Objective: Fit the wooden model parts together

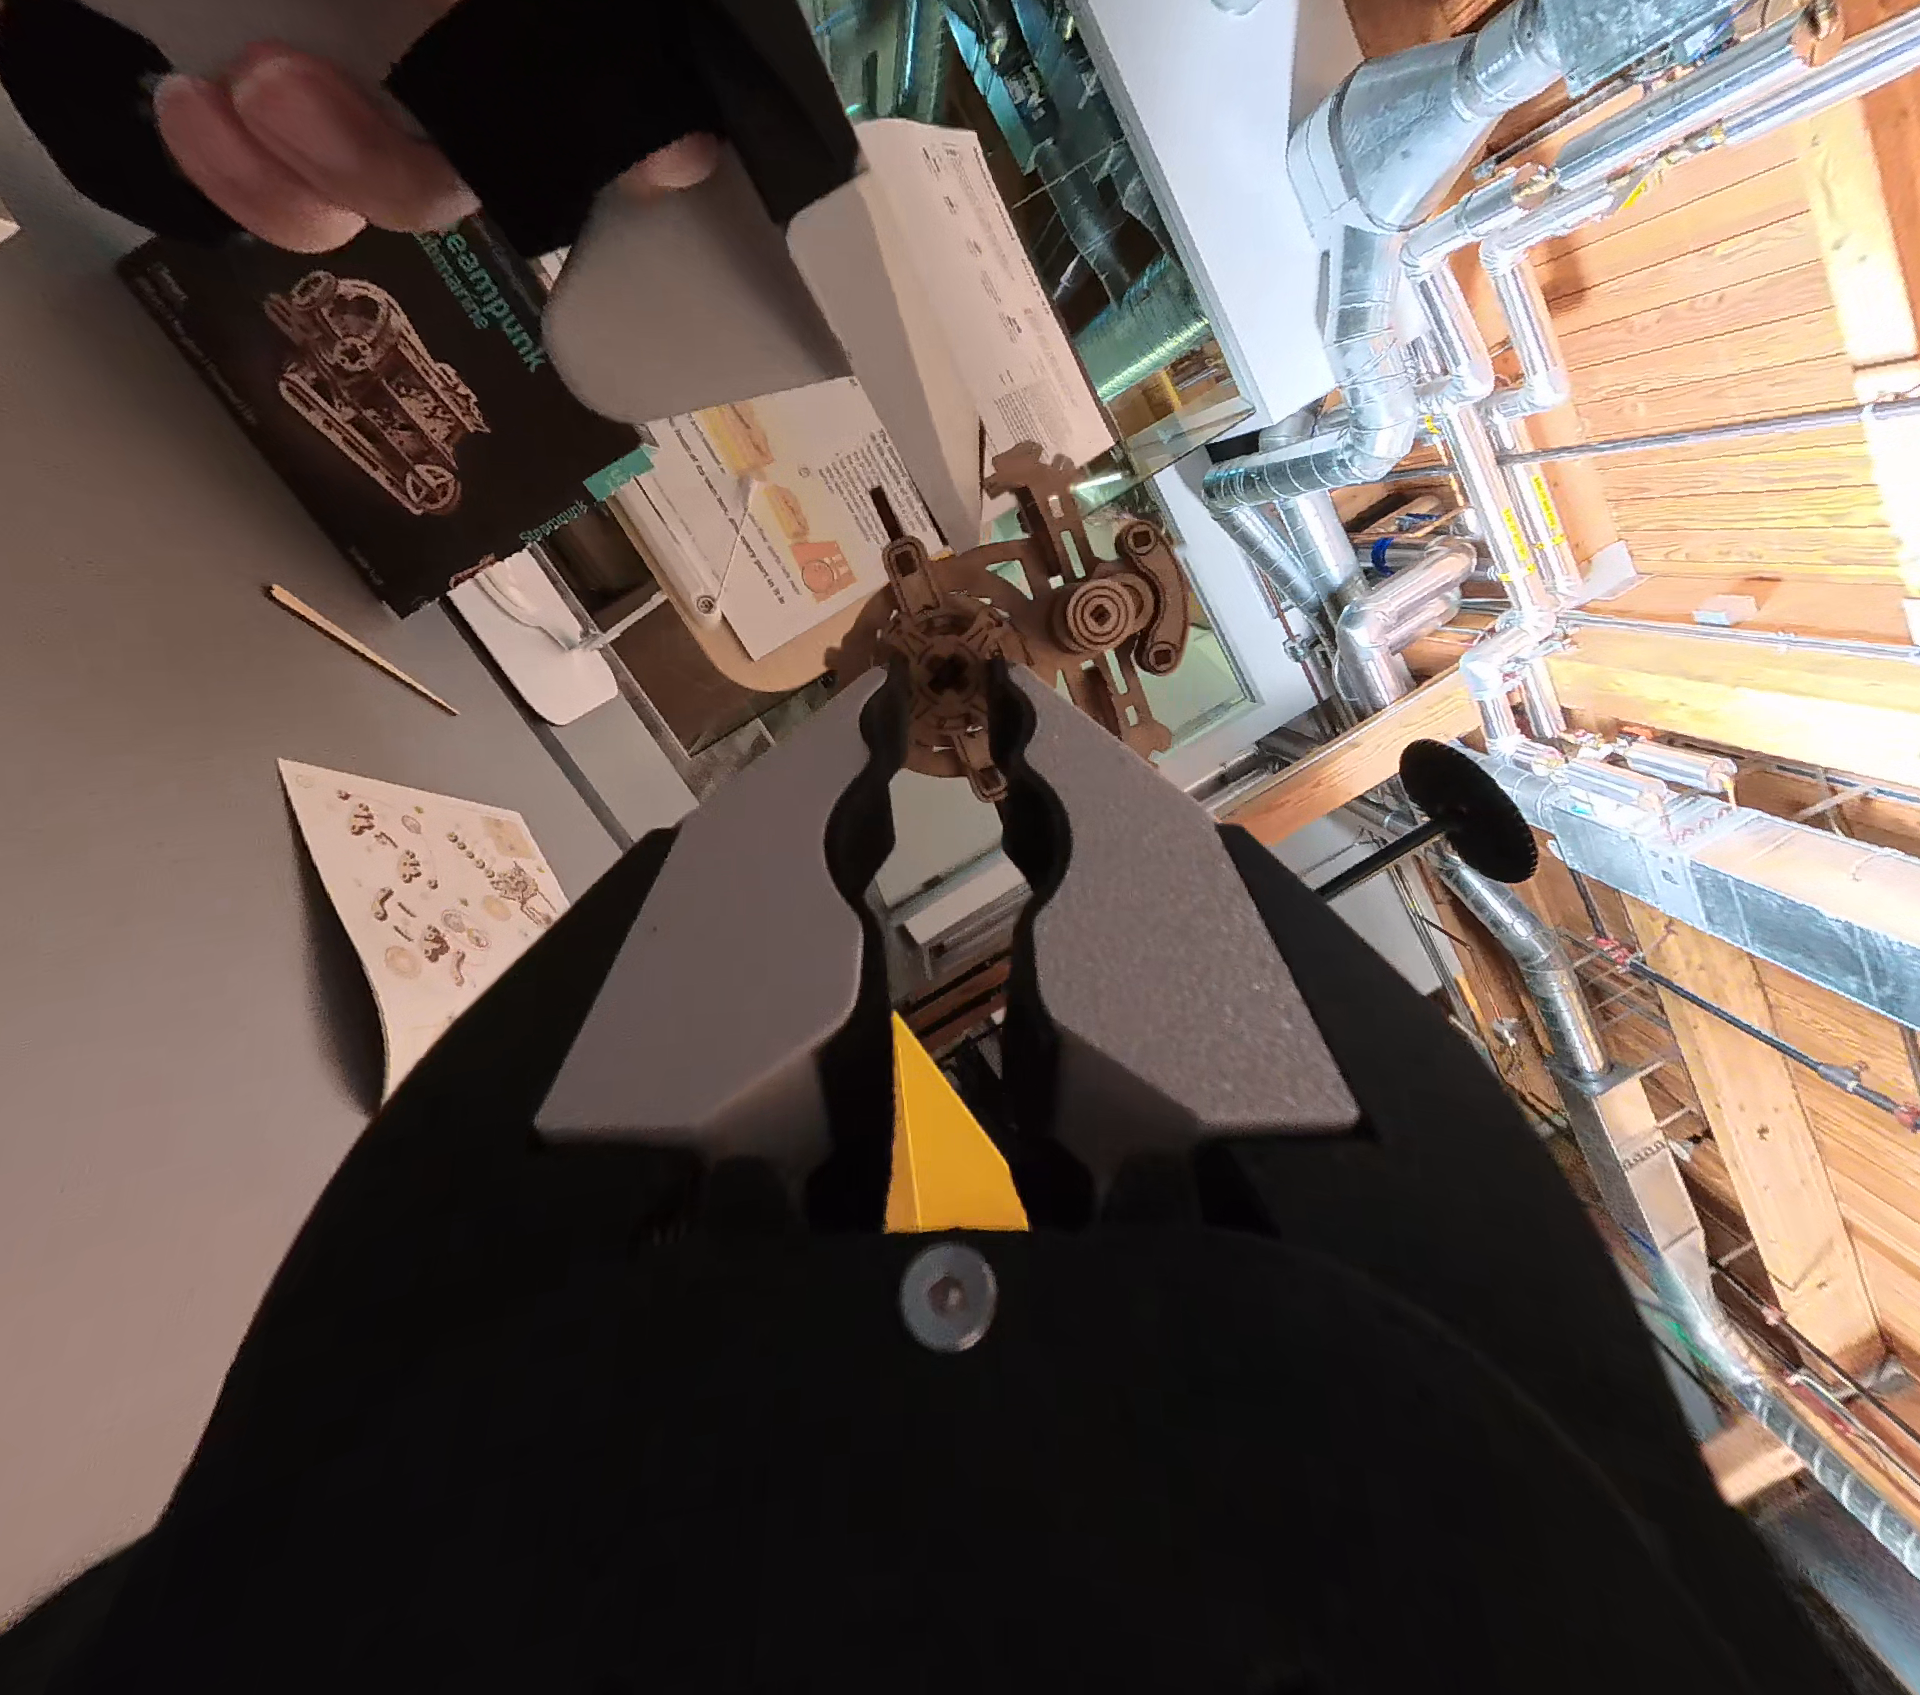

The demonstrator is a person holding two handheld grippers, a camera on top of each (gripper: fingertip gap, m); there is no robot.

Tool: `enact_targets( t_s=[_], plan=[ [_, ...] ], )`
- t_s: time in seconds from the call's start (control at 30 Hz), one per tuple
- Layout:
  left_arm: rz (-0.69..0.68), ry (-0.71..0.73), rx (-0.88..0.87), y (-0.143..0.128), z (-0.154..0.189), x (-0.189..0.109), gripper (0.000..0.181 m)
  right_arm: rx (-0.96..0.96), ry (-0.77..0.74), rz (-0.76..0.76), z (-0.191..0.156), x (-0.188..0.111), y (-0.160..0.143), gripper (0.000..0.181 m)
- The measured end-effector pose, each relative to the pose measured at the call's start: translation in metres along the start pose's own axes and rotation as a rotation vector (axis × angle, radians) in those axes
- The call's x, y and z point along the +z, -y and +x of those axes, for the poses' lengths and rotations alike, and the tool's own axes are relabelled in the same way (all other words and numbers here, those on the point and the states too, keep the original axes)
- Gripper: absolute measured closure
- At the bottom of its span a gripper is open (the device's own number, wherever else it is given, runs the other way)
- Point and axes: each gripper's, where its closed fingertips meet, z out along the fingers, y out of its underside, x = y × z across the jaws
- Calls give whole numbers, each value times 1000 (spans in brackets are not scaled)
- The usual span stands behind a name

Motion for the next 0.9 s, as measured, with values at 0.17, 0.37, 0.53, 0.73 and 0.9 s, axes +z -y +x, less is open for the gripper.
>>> enact_targets(
  t_s=[0.17,0.37,0.53,0.73,0.9],
  plan=[
    [22,-85,-34,2,4,-4,164,-8,14,26,-3,-2,4,168],
    [-15,-76,27,-6,6,0,180,-24,23,23,-4,1,4,168],
    [-6,-69,-19,-5,3,1,181,-113,6,15,-4,5,-1,168],
    [-46,-79,-74,-15,-1,3,181,-146,82,-26,-10,10,-6,167],
    [-1,-61,-53,-15,-2,5,181,-144,114,-64,-9,11,-8,168]
  ],
)
